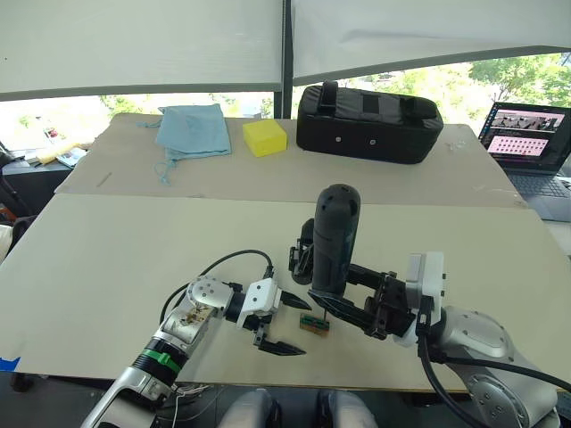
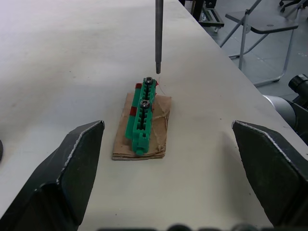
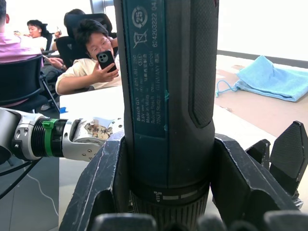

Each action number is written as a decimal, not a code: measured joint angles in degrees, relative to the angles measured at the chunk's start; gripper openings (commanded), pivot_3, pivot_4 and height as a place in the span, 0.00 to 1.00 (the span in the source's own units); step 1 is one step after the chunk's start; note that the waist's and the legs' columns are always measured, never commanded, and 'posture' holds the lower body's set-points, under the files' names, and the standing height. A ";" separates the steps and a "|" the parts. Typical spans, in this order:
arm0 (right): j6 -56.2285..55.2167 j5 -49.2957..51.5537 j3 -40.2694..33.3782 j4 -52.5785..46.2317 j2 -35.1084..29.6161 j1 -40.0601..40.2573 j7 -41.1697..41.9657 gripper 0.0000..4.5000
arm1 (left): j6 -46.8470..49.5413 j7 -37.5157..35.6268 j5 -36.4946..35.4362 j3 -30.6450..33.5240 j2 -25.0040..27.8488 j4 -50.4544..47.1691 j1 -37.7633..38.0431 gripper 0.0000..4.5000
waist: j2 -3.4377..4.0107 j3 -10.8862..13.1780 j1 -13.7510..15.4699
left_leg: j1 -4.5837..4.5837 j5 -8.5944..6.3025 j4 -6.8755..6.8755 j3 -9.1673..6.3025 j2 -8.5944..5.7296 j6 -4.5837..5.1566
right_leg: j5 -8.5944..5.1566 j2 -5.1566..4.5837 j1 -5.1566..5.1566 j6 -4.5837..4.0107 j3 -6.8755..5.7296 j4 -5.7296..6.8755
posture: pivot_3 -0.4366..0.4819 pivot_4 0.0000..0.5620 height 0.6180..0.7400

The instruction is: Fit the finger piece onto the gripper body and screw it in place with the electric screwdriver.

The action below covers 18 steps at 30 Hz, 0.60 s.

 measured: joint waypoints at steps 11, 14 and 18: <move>-0.12 -0.33 0.00 0.20 0.00 0.00 0.10 0.43 | -0.24 -0.22 0.00 0.00 -0.01 0.29 -0.21 1.00 | 0.00 0.00 -0.02 | 0.00 0.00 0.00 0.00 0.00 0.00 | 0.00 0.00 0.00 0.00 0.00 0.00 | 0.48 0.27 0.99; -0.18 -0.56 0.00 0.52 0.00 0.00 0.14 0.43 | -0.20 -0.22 0.00 0.00 -0.01 0.28 -0.21 1.00 | 0.00 0.00 -0.03 | 0.00 0.00 0.00 0.00 0.00 0.00 | 0.00 0.00 -0.01 0.00 0.00 0.00 | 0.48 0.27 0.99; -0.19 -0.60 0.00 0.81 0.00 0.00 0.17 0.43 | -0.09 -0.22 0.00 0.00 0.00 0.27 -0.23 1.00 | 0.00 0.00 -0.02 | 0.00 0.00 0.00 0.00 0.00 0.00 | 0.00 0.00 -0.01 0.00 0.00 0.00 | 0.48 0.27 0.99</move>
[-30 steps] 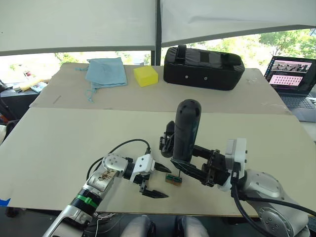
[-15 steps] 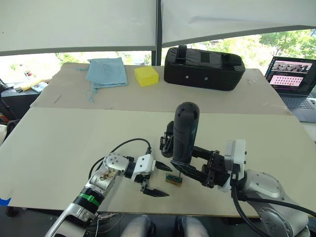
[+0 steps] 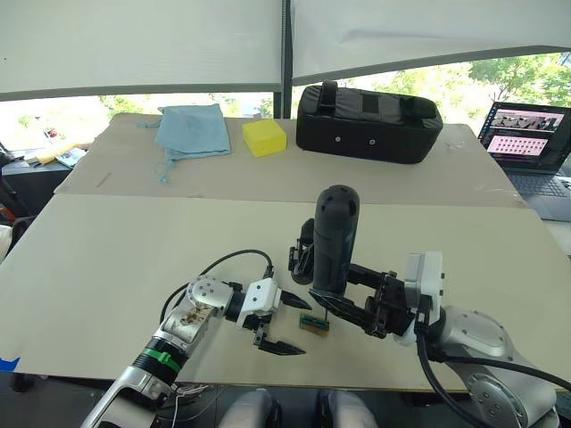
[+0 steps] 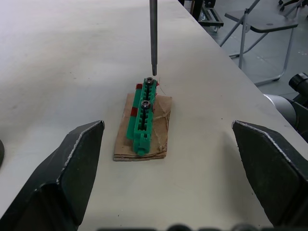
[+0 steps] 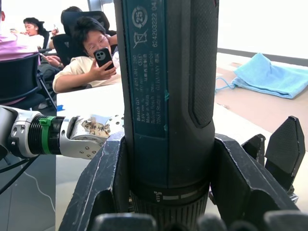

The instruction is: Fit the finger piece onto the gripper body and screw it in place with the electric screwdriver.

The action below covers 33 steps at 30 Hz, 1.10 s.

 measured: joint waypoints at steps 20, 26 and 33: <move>-0.05 -1.10 -0.01 1.19 0.04 -0.05 0.04 0.43 | 1.69 0.12 0.01 -0.01 0.00 -0.16 -0.49 1.00 | 0.00 0.00 -0.03 | 0.00 0.00 0.00 0.00 0.00 0.00 | 0.00 0.00 0.00 0.00 0.00 0.00 | 0.48 0.27 0.99; -0.38 -1.59 0.01 1.52 0.15 -0.05 0.05 0.43 | 2.25 0.28 0.09 -0.01 0.00 -0.17 -0.79 1.00 | 0.00 0.00 -0.03 | -0.01 0.00 0.00 0.00 0.00 0.00 | 0.00 0.00 -0.01 0.00 0.00 0.00 | 0.48 0.27 0.99; -0.39 -1.62 0.25 1.52 0.25 -0.04 0.07 0.43 | 2.37 0.60 0.14 -0.01 -0.01 -0.17 -0.86 1.00 | 0.00 0.00 -0.03 | -0.01 0.00 0.00 0.00 0.00 0.00 | 0.00 0.00 -0.01 0.00 0.00 0.00 | 0.48 0.27 0.99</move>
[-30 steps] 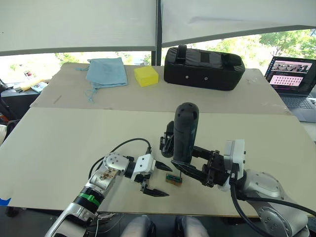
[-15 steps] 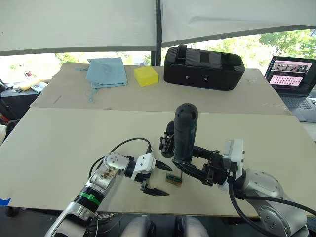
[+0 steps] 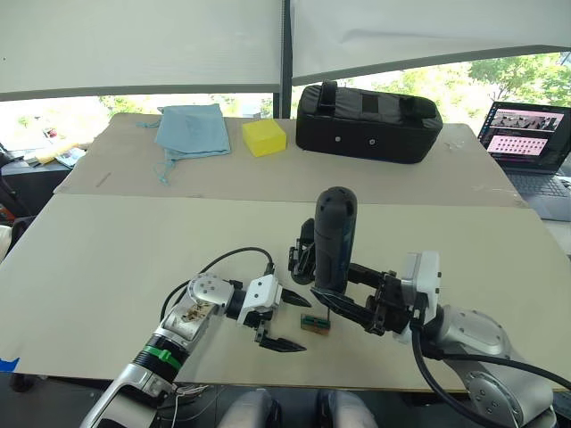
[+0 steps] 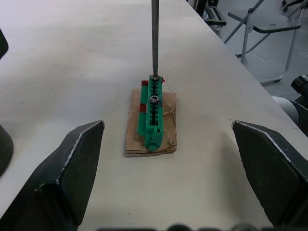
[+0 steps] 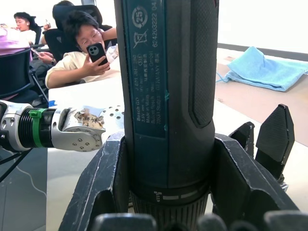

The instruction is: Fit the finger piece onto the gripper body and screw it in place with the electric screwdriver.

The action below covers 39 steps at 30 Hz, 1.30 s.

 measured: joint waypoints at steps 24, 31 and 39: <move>19.93 37.64 -5.14 8.65 -10.20 -37.01 -8.25 0.43 | 14.19 -3.21 -8.91 8.58 12.19 -9.81 -0.09 1.00 | -0.05 0.04 -0.25 | -0.12 -0.01 0.00 0.00 0.01 0.04 | 0.01 -0.06 -0.08 -0.02 -0.05 -0.03 | 0.48 0.27 0.99; 24.19 37.89 -1.25 20.65 -6.39 -51.61 -7.60 0.43 | 15.04 -3.09 -8.83 10.39 10.80 -1.85 -6.03 1.00 | -0.05 0.04 -0.38 | -0.18 -0.03 0.00 0.01 0.00 0.08 | 0.02 -0.07 -0.14 -0.01 -0.09 -0.01 | 0.48 0.27 0.99; 23.95 24.54 4.23 32.45 0.36 -61.05 -4.20 0.43 | 8.07 -2.87 -4.39 9.84 5.18 10.67 -12.69 1.00 | -0.08 0.03 -0.47 | -0.32 -0.02 0.01 0.05 -0.02 0.10 | 0.06 -0.05 -0.19 0.03 -0.16 0.04 | 0.48 0.27 0.99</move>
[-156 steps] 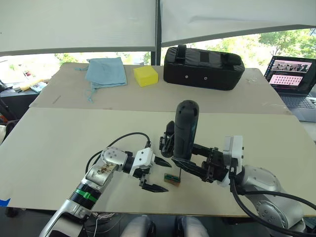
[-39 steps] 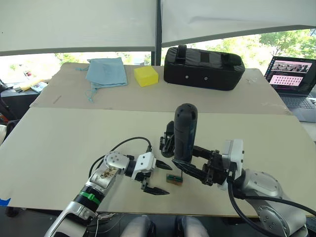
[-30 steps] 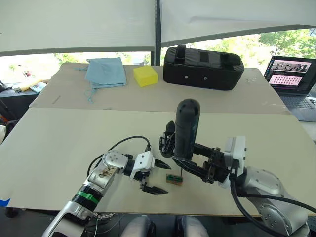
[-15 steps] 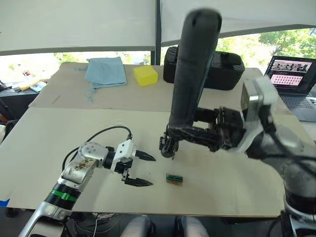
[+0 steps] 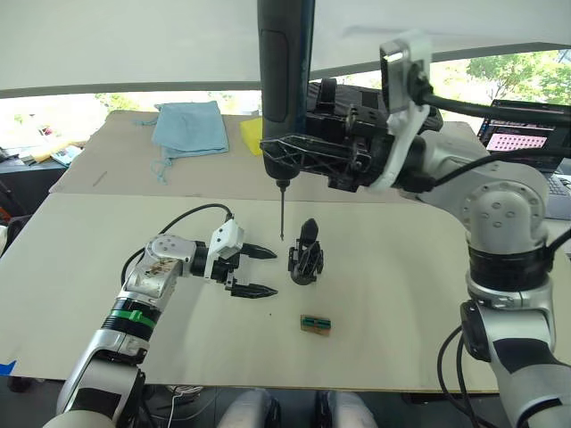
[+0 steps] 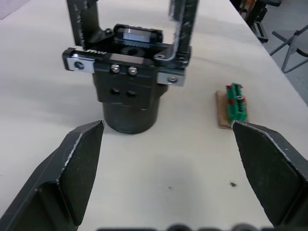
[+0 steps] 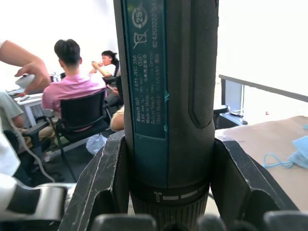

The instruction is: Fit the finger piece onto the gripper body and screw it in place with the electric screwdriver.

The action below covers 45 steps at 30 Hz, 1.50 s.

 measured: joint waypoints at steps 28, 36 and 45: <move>-0.16 -13.34 0.96 -4.73 2.72 9.16 3.63 0.43 | -17.75 3.97 8.90 -0.76 -9.54 20.37 -7.82 1.00 | -0.01 0.00 -1.29 | -0.15 0.03 0.01 0.00 -0.08 -0.02 | 0.09 0.07 -0.10 0.15 0.00 0.01 | 0.48 0.27 0.99; -0.14 -13.56 0.97 -6.11 2.86 11.09 3.84 0.43 | -17.79 3.98 8.97 -0.75 -9.81 20.80 -7.90 1.00 | -0.01 0.00 -1.32 | -0.14 0.03 0.01 0.00 -0.08 -0.02 | 0.09 0.07 -0.11 0.15 0.01 0.01 | 0.48 0.27 0.99; -0.22 -15.94 1.04 -6.11 3.13 12.78 4.72 0.43 | -17.83 3.86 9.14 -0.76 -9.83 20.83 -7.95 1.00 | -0.01 0.00 -1.29 | -0.15 0.03 0.01 0.00 -0.08 -0.02 | 0.09 0.07 -0.11 0.15 0.02 0.02 | 0.48 0.27 0.99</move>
